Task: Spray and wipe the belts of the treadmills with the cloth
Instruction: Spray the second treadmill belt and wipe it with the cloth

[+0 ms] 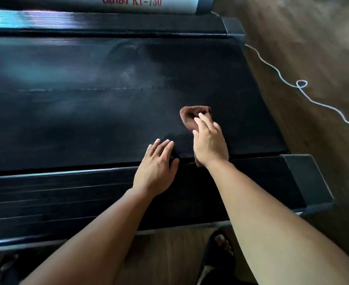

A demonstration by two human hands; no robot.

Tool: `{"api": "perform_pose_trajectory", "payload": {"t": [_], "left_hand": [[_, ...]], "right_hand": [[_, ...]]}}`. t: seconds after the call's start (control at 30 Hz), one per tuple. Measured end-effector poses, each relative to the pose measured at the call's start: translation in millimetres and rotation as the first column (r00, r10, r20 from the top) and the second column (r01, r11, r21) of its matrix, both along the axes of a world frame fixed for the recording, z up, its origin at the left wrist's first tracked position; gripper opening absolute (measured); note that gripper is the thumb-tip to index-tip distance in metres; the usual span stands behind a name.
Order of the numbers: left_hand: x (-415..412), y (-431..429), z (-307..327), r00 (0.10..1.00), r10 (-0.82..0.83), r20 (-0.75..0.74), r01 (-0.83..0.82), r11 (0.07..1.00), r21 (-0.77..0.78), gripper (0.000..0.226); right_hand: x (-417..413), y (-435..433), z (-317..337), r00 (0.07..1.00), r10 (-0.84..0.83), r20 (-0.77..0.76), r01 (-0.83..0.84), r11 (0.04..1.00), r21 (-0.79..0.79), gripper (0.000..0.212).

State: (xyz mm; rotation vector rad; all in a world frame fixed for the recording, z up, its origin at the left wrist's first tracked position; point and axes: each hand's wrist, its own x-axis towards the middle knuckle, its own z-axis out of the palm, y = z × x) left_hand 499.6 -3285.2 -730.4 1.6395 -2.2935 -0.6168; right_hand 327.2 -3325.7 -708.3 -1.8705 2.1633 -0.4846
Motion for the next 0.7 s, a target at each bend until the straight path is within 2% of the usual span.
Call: {"api": "perform_pose_trajectory", "payload": {"t": [0.17, 0.37, 0.7], "left_hand": [[43.6, 2.1, 25.7, 0.986, 0.124, -0.111, -0.121, 0.992, 0.031, 0.053], [135.5, 4.3, 50.3, 0.95, 0.29, -0.115, -0.291, 0.957, 0.007, 0.051], [286.0, 11.7, 84.6, 0.814, 0.537, -0.222, -0.558, 0.829, -0.037, 0.044]], "right_hand": [[41.6, 2.4, 18.4, 0.999, 0.05, -0.011, -0.05, 0.999, -0.009, 0.045], [125.0, 0.6, 36.6, 0.988, 0.152, 0.008, -0.151, 0.986, -0.076, 0.045], [280.7, -10.3, 62.2, 0.922, 0.388, 0.011, -0.383, 0.914, -0.135, 0.046]]}}
